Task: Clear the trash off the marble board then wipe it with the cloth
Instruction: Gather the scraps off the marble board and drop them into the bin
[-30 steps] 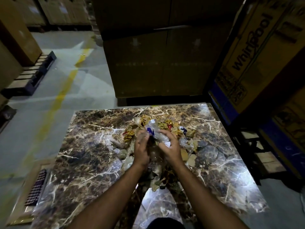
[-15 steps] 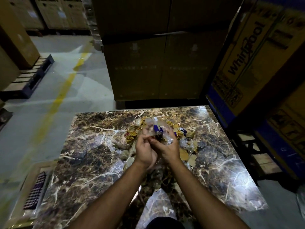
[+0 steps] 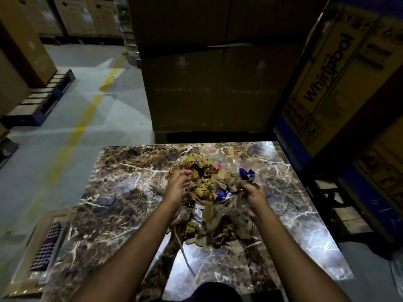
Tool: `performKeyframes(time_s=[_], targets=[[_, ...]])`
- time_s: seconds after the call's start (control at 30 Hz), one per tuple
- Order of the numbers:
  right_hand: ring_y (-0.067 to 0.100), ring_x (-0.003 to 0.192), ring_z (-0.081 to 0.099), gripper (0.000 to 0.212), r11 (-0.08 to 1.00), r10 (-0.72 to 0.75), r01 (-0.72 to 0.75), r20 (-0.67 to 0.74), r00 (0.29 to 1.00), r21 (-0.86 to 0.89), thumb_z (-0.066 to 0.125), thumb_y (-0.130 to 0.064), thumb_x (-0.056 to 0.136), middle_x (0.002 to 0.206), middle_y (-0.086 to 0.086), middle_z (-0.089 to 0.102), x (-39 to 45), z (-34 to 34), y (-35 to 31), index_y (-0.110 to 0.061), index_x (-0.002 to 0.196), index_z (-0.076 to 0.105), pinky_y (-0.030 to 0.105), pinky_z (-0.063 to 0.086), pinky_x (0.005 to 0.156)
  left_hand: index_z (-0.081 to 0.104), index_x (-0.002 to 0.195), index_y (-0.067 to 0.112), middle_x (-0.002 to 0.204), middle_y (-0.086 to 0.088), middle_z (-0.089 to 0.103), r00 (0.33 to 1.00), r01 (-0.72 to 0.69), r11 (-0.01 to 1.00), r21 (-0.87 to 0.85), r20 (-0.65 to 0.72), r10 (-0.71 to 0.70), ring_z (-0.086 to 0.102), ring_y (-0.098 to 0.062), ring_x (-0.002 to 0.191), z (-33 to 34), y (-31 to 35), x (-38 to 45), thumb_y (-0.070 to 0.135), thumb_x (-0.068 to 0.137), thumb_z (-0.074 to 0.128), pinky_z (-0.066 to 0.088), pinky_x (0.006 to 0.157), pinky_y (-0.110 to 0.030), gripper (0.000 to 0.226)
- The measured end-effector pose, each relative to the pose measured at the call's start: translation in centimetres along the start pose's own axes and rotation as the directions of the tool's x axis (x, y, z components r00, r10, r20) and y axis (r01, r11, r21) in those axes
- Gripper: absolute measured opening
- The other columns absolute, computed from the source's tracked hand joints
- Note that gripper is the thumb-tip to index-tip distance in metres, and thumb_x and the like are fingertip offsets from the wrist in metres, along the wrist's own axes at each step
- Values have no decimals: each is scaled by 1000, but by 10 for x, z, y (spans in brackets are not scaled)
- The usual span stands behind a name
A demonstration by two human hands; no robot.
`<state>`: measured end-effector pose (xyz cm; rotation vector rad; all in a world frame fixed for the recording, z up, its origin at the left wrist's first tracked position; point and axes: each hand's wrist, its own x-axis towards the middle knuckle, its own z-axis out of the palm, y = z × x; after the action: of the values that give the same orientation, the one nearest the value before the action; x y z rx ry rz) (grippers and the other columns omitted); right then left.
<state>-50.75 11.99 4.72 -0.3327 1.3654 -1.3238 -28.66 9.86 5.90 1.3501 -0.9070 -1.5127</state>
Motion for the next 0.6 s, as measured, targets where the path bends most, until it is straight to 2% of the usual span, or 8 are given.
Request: performKeyframes(time_s=[0.03,0.1,0.17,0.27,0.37,0.47,0.53,0.6], targets=[[28,74,72,54,998,32,-34,37,999,58,83,-15,71,96,17,71,2,-3,-4,-2,118,62,39,55,65,62,117,17,133,-15,59,1000,17,1000,24,-6,-17,57,-28,112,0,-3,0,13,101,45,46,90,-43,23],[23,65,70,13,990,52,-70,143,988,124,66,-10,83,74,8,73,-1,-5,-14,-7,78,77,35,56,61,55,126,16,138,-17,54,996,67,997,43,48,-69,57,-22,105,4,-10,-4,7,100,50,48,92,-42,28],[19,57,69,51,979,75,-112,211,975,169,46,-5,96,62,3,71,3,-6,-20,-14,55,74,30,57,58,51,132,27,148,-14,46,981,92,993,73,165,-103,56,-26,117,9,-18,-11,19,91,67,45,103,-49,45],[21,64,70,52,955,58,-116,209,976,274,45,-6,96,65,2,71,2,-5,-19,-17,53,73,35,56,70,30,150,45,162,-4,26,927,-61,966,251,374,-38,35,-27,143,18,-29,-16,55,61,88,36,115,-54,107],[28,77,71,33,933,54,-120,196,979,340,52,-8,88,78,8,74,-1,3,-15,-12,68,77,43,55,84,8,154,51,165,7,13,866,-247,900,359,499,39,19,-16,149,32,-33,-20,40,56,97,25,121,-45,133],[28,73,73,25,921,47,-110,176,983,372,52,-11,89,82,10,75,-4,10,-18,-9,79,75,43,56,82,20,153,47,158,11,32,874,-354,849,393,462,151,37,-6,140,41,-42,-17,36,55,99,35,113,-24,126],[28,76,71,12,911,23,-68,115,993,408,63,-12,78,84,10,74,-3,11,-18,-10,84,72,44,58,79,38,147,39,144,10,48,908,-350,850,394,367,204,50,-5,129,42,-47,-10,34,64,95,42,101,-15,101],[29,82,69,13,914,13,-53,100,995,401,69,-9,73,87,9,73,1,10,-17,-11,85,73,47,56,84,51,141,27,134,6,54,932,-333,846,417,279,229,55,-13,124,40,-46,-3,27,73,91,44,93,-14,79]])
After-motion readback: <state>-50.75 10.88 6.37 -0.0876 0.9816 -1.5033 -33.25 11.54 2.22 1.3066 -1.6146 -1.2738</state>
